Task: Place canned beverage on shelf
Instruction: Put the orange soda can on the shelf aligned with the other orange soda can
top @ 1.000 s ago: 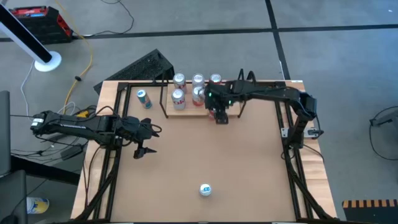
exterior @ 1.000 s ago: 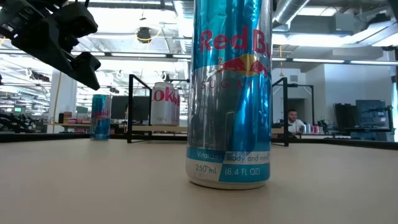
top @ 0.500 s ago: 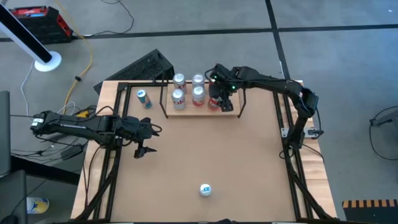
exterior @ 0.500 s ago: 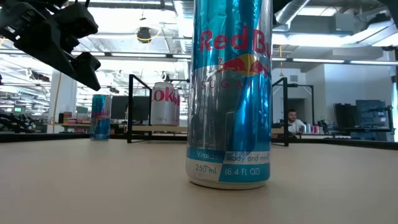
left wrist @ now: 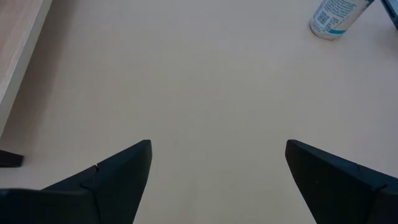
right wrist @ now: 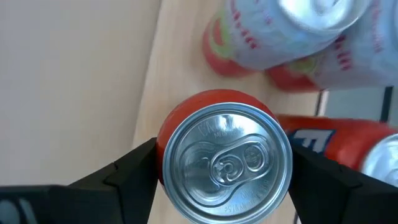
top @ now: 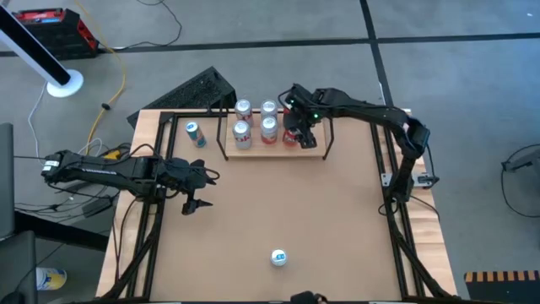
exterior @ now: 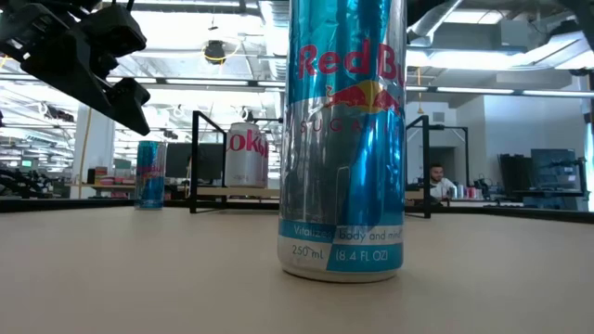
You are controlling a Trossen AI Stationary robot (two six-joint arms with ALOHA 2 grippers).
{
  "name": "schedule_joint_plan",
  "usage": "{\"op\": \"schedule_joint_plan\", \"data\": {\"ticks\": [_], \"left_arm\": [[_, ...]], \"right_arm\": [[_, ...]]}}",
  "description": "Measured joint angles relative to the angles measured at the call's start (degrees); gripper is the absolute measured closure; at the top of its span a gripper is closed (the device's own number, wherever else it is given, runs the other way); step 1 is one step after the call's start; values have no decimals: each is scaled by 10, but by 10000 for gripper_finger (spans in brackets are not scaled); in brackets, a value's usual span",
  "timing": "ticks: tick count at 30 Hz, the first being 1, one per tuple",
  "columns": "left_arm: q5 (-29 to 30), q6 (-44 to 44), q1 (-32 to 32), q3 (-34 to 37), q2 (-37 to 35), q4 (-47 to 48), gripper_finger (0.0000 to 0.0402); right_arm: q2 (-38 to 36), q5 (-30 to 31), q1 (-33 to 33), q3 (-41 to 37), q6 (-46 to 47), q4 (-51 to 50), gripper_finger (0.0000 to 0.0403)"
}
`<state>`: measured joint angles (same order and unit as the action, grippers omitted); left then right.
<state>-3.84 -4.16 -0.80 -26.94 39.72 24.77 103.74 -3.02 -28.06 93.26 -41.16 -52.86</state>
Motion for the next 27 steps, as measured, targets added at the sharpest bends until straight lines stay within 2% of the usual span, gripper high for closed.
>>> {"op": "schedule_joint_plan", "data": {"ticks": [13, 18, 20, 27], "left_arm": [[0, 0, 0, 0, 0, 0, 47], [0, 0, 0, 0, 0, 0, 47], [0, 0, 0, 0, 0, 0, 47], [0, 0, 0, 0, 0, 0, 47]], "right_arm": [[14, 4, 3, 2, 3, 2, 86], [15, 6, 3, 1, 26, -1, 26], [16, 6, 3, -1, 37, -5, 14], [16, 62, 17, -1, 46, -5, 27]]}}
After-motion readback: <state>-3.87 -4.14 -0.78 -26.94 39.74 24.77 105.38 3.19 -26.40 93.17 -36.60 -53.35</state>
